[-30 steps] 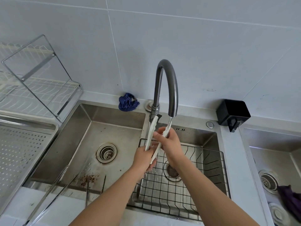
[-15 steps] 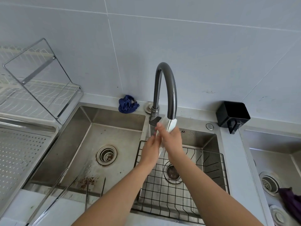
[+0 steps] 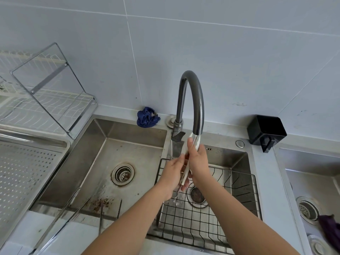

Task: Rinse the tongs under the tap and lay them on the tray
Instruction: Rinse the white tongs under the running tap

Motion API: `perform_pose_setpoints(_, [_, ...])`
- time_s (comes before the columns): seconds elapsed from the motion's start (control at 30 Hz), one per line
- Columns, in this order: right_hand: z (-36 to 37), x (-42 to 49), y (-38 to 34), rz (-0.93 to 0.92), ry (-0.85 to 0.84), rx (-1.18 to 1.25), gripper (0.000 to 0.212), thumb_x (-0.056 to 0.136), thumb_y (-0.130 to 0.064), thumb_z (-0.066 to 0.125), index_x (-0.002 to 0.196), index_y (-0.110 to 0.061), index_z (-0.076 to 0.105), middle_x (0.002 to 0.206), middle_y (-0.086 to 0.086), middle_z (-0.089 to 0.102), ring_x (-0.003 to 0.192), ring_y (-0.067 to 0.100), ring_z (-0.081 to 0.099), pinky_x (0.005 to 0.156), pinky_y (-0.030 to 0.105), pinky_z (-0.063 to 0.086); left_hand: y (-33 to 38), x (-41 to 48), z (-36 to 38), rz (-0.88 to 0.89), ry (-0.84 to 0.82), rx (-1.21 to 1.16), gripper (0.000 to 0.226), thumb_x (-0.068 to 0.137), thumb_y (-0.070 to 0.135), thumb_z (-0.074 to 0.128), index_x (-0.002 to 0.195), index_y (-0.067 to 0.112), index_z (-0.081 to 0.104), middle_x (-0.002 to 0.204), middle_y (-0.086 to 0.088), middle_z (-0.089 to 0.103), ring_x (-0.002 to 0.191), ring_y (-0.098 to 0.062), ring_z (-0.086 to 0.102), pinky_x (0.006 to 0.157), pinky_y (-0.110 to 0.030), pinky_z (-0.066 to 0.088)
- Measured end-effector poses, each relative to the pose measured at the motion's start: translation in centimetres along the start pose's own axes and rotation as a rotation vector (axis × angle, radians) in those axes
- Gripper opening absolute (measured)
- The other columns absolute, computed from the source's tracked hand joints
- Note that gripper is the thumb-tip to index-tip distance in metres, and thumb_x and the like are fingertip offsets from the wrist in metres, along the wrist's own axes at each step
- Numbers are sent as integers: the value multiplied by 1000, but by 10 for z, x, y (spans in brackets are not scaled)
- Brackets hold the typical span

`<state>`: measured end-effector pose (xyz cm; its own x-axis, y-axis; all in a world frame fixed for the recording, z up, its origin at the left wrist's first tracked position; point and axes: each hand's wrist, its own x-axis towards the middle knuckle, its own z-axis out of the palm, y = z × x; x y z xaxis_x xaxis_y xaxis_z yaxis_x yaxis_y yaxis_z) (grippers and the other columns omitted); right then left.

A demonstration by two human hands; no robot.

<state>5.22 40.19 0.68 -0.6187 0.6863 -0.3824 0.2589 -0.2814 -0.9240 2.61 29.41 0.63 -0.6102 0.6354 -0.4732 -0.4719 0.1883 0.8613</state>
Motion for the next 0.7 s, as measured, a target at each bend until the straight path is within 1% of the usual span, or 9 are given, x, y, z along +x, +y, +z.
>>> perform_pose_setpoints(0.1, [-9, -2, 0, 58, -174, 157, 36, 88, -29, 77, 108, -4, 60, 86, 14, 63, 68, 27, 62, 56, 35, 50, 12, 0, -9, -122, -50, -35, 65, 96, 67, 44, 94, 6, 65, 60, -10, 61, 41, -21, 52, 37, -23, 36])
perform_pose_setpoints(0.2, [-16, 4, -10, 123, -219, 282, 47, 85, -14, 79, 118, 12, 58, 90, 20, 63, 65, 29, 62, 49, 33, 49, 20, 0, -18, -255, -173, -13, 72, 90, 77, 43, 95, 9, 67, 60, -9, 59, 42, -19, 50, 38, -22, 38])
perform_pose_setpoints(0.23, [-16, 5, -12, 147, -226, 350, 44, 87, -13, 77, 118, 12, 58, 91, 22, 65, 66, 30, 65, 50, 35, 52, 21, -1, -21, -275, -211, 17, 69, 91, 75, 44, 96, 10, 67, 61, -9, 60, 44, -19, 51, 39, -22, 39])
perform_pose_setpoints(0.3, [-17, 6, -13, 195, -211, 514, 29, 91, -11, 73, 114, 4, 62, 96, 22, 71, 78, 35, 73, 64, 43, 61, 21, -1, -25, -263, -251, 84, 53, 96, 62, 52, 98, 11, 63, 63, -7, 62, 44, -18, 53, 40, -22, 41])
perform_pose_setpoints(0.4, [-11, 1, -5, 147, -174, 527, 34, 91, -1, 71, 120, -1, 55, 102, 21, 75, 88, 37, 75, 73, 45, 61, 11, 2, -23, -164, -93, 204, 31, 99, 41, 60, 96, 10, 61, 60, -7, 64, 40, -18, 50, 37, -22, 35])
perform_pose_setpoints(0.47, [-5, -3, 3, 68, -144, 263, 44, 88, -8, 75, 125, -7, 52, 101, 20, 76, 88, 35, 75, 76, 47, 62, 1, 5, -24, -80, 17, 240, 22, 100, 36, 59, 97, 14, 64, 58, -9, 63, 38, -20, 47, 36, -23, 33])
perform_pose_setpoints(0.53, [-5, -3, 4, 55, -119, 65, 47, 92, -27, 74, 129, -12, 49, 103, 17, 75, 91, 33, 76, 85, 52, 61, -4, 6, -23, -24, 69, 250, 18, 99, 38, 60, 100, 22, 66, 59, -7, 63, 38, -19, 47, 36, -24, 34])
perform_pose_setpoints(0.6, [-6, 5, -5, 112, -55, 128, 44, 96, -35, 68, 129, -11, 51, 103, 14, 73, 86, 30, 75, 86, 52, 62, -7, 4, -20, 14, 116, 295, 19, 98, 43, 59, 106, 27, 65, 65, -3, 63, 41, -14, 50, 38, -25, 37])
perform_pose_setpoints(0.7, [3, 8, -21, 125, 73, 180, 45, 101, -42, 53, 140, -21, 45, 115, 7, 67, 98, 24, 68, 84, 48, 60, -8, 5, -11, 107, 180, 525, 32, 100, 46, 52, 128, 31, 55, 101, 6, 67, 67, -10, 59, 59, -31, 49])
